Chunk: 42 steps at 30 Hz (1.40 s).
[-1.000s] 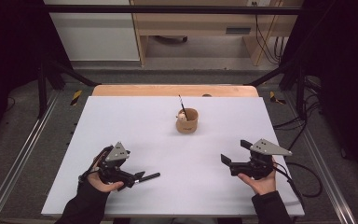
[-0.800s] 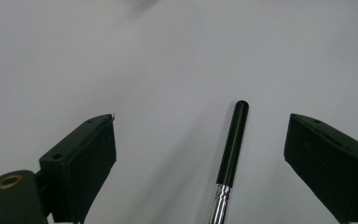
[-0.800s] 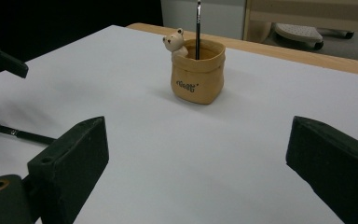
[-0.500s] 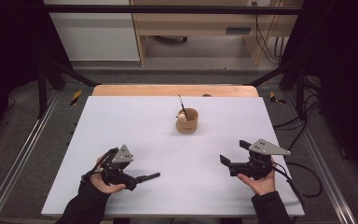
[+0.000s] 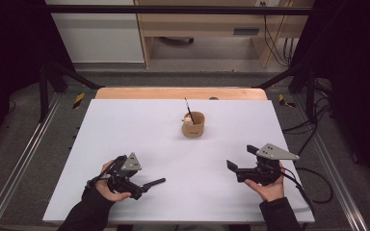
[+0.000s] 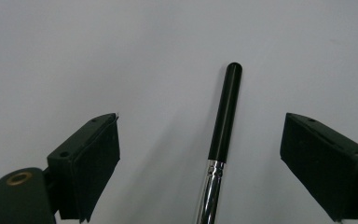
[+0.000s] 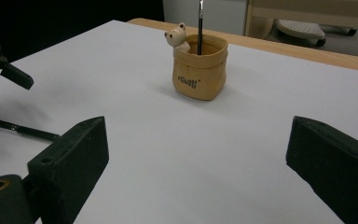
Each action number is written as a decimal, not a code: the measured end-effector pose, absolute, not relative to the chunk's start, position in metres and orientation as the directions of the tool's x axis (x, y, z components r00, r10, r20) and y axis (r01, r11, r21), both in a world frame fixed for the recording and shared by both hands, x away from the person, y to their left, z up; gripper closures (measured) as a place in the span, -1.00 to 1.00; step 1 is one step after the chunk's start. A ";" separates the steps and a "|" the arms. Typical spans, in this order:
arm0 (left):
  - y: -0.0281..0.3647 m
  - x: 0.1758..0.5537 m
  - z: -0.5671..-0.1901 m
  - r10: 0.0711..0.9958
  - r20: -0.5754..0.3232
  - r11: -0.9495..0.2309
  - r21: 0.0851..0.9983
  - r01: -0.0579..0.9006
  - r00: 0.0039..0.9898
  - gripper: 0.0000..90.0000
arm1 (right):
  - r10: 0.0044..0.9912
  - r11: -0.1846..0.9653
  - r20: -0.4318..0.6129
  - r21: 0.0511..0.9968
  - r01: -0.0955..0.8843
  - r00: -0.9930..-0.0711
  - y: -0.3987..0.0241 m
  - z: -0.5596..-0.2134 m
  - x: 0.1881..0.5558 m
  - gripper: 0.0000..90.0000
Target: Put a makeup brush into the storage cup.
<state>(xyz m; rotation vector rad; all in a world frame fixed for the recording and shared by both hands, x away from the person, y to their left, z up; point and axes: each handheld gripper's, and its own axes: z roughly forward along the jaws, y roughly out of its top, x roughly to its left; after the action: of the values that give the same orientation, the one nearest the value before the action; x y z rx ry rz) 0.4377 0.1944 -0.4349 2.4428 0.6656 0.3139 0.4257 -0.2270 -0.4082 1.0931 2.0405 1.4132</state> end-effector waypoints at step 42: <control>0.180 0.440 -0.451 0.460 0.060 -0.799 0.463 0.384 0.886 0.04 | 0.795 0.179 0.085 0.913 0.366 -0.600 -0.224 -0.411 0.426 -0.86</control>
<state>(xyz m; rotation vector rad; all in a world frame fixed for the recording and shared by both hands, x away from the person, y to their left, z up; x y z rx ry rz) 0.4399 0.1802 -0.4506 2.6053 0.6159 0.2337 0.4264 -0.2240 -0.4105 1.0928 2.0496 1.4043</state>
